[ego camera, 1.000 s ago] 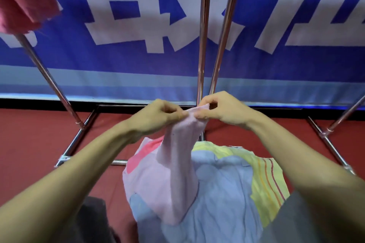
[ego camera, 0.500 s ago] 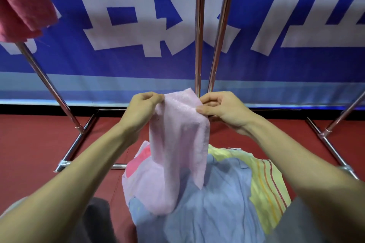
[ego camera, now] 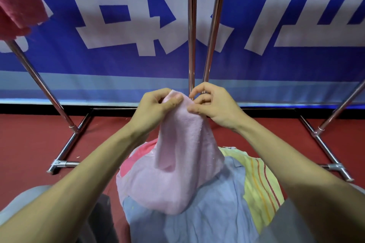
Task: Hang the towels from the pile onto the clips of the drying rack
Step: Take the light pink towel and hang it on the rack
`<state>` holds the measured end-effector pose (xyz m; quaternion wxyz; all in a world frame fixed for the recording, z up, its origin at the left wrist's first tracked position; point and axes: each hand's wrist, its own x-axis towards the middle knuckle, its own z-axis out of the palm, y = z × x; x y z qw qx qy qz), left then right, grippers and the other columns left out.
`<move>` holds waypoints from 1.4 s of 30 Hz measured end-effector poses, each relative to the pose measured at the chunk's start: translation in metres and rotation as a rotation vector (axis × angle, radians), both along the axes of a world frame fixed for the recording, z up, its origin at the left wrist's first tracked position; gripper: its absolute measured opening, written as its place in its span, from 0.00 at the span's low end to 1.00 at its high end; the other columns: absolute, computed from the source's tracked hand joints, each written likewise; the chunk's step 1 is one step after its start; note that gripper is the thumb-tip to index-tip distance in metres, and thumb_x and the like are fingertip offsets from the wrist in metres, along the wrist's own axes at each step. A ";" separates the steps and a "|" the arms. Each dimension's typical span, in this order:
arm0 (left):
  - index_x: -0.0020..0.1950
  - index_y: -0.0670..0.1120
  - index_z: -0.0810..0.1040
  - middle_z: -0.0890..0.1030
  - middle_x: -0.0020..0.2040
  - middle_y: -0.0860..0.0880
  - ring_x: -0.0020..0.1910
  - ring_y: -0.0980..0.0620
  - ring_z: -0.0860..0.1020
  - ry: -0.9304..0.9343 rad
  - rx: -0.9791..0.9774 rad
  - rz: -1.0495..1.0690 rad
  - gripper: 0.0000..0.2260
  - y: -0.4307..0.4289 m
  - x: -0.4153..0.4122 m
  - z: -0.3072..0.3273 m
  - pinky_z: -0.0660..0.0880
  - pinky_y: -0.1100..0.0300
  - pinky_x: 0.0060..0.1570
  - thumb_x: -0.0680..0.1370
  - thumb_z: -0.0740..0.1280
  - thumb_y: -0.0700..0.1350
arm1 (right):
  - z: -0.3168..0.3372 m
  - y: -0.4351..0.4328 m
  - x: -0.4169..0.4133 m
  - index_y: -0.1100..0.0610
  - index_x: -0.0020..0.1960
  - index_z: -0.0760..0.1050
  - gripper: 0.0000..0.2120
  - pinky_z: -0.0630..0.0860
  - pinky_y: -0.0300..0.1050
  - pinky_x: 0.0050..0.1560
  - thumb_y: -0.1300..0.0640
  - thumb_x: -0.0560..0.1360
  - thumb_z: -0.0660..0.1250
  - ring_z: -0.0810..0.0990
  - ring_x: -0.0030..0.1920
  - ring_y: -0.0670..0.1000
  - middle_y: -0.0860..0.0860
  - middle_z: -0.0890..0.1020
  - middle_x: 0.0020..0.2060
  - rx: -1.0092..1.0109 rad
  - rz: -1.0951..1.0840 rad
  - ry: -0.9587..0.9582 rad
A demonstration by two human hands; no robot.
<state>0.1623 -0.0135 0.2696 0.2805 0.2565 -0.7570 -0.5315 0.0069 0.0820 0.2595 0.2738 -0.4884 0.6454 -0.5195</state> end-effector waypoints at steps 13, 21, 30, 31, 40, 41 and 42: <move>0.45 0.43 0.77 0.79 0.37 0.50 0.33 0.57 0.79 0.577 0.790 0.275 0.09 -0.041 0.025 0.020 0.75 0.66 0.33 0.81 0.62 0.46 | -0.056 -0.006 -0.015 0.57 0.32 0.69 0.15 0.61 0.41 0.32 0.53 0.74 0.69 0.64 0.30 0.47 0.53 0.71 0.28 0.323 -0.007 0.554; 0.47 0.43 0.77 0.84 0.41 0.48 0.42 0.52 0.82 0.940 1.072 0.413 0.09 -0.067 0.043 0.020 0.78 0.62 0.42 0.80 0.59 0.41 | -0.067 0.003 -0.009 0.55 0.31 0.73 0.13 0.72 0.34 0.29 0.64 0.72 0.69 0.74 0.23 0.42 0.52 0.78 0.26 0.529 -0.019 0.379; 0.37 0.41 0.80 0.78 0.33 0.46 0.33 0.49 0.74 0.159 0.373 0.363 0.10 -0.037 0.011 -0.007 0.69 0.61 0.35 0.74 0.62 0.41 | -0.008 0.002 0.015 0.61 0.43 0.79 0.03 0.79 0.41 0.40 0.62 0.75 0.68 0.80 0.33 0.48 0.54 0.81 0.34 0.107 -0.034 -0.483; 0.37 0.39 0.80 0.77 0.33 0.47 0.33 0.50 0.73 0.078 0.263 0.327 0.13 -0.033 0.007 -0.012 0.70 0.59 0.36 0.77 0.61 0.43 | -0.005 0.003 0.016 0.61 0.44 0.79 0.04 0.79 0.41 0.41 0.61 0.75 0.68 0.81 0.36 0.48 0.54 0.81 0.36 0.073 -0.053 -0.557; 0.41 0.41 0.84 0.85 0.38 0.49 0.38 0.51 0.82 0.064 0.196 0.234 0.03 -0.006 -0.002 -0.022 0.79 0.57 0.43 0.72 0.72 0.40 | -0.003 0.008 0.023 0.62 0.43 0.80 0.04 0.80 0.40 0.37 0.64 0.76 0.67 0.82 0.33 0.48 0.55 0.82 0.33 0.151 -0.110 -0.682; 0.43 0.43 0.85 0.86 0.39 0.47 0.41 0.50 0.84 0.070 0.208 0.209 0.02 -0.002 -0.002 -0.022 0.80 0.56 0.47 0.72 0.73 0.40 | -0.003 0.007 0.025 0.61 0.43 0.80 0.04 0.78 0.38 0.35 0.64 0.75 0.68 0.81 0.31 0.47 0.54 0.82 0.32 0.159 -0.115 -0.669; 0.44 0.44 0.85 0.86 0.40 0.47 0.43 0.49 0.84 0.070 0.212 0.188 0.03 0.000 -0.001 -0.021 0.80 0.54 0.48 0.72 0.73 0.41 | -0.002 0.006 0.026 0.61 0.42 0.81 0.04 0.74 0.37 0.34 0.63 0.75 0.69 0.79 0.30 0.46 0.52 0.81 0.31 0.166 -0.123 -0.658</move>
